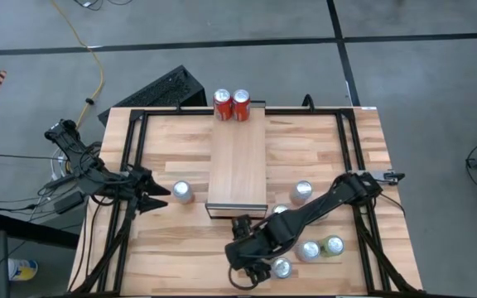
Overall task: Place canned beverage on shelf
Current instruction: Put the red soda can on the shelf aligned with the other red soda can
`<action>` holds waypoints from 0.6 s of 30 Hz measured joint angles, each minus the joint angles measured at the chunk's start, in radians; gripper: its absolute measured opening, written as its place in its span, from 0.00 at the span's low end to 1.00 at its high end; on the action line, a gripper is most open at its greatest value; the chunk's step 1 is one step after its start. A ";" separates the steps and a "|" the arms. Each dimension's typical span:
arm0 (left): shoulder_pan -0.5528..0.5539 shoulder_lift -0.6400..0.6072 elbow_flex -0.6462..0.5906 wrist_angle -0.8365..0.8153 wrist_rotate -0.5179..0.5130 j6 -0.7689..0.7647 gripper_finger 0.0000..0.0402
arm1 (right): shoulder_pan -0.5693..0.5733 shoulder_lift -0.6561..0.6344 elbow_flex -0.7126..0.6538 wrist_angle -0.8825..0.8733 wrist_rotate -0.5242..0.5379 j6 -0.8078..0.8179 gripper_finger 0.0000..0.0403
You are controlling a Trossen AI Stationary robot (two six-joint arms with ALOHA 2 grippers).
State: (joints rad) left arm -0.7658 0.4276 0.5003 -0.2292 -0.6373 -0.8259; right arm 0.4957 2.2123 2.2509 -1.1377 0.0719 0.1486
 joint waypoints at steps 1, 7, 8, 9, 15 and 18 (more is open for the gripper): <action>0.000 0.000 0.000 0.000 0.003 0.000 0.63 | 0.000 0.011 0.000 0.000 -0.001 -0.001 0.90; 0.000 0.000 0.000 0.000 0.004 0.016 0.63 | -0.010 0.064 0.000 -0.018 0.001 0.000 0.90; 0.000 0.000 0.000 -0.001 0.003 0.017 0.63 | -0.011 0.072 0.000 -0.023 0.001 0.000 0.90; 0.000 0.000 0.000 -0.002 0.001 0.017 0.63 | -0.012 0.081 0.000 -0.023 0.001 0.000 0.90; 0.000 0.000 0.000 -0.015 -0.002 0.017 0.63 | -0.024 0.083 0.000 -0.024 -0.013 0.006 0.89; 0.000 0.000 0.000 -0.022 -0.006 0.017 0.63 | -0.027 0.084 0.000 -0.030 -0.014 0.008 0.85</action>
State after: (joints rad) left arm -0.7658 0.4278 0.5003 -0.2508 -0.6430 -0.8085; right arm 0.4683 2.2959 2.2509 -1.1675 0.0578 0.1564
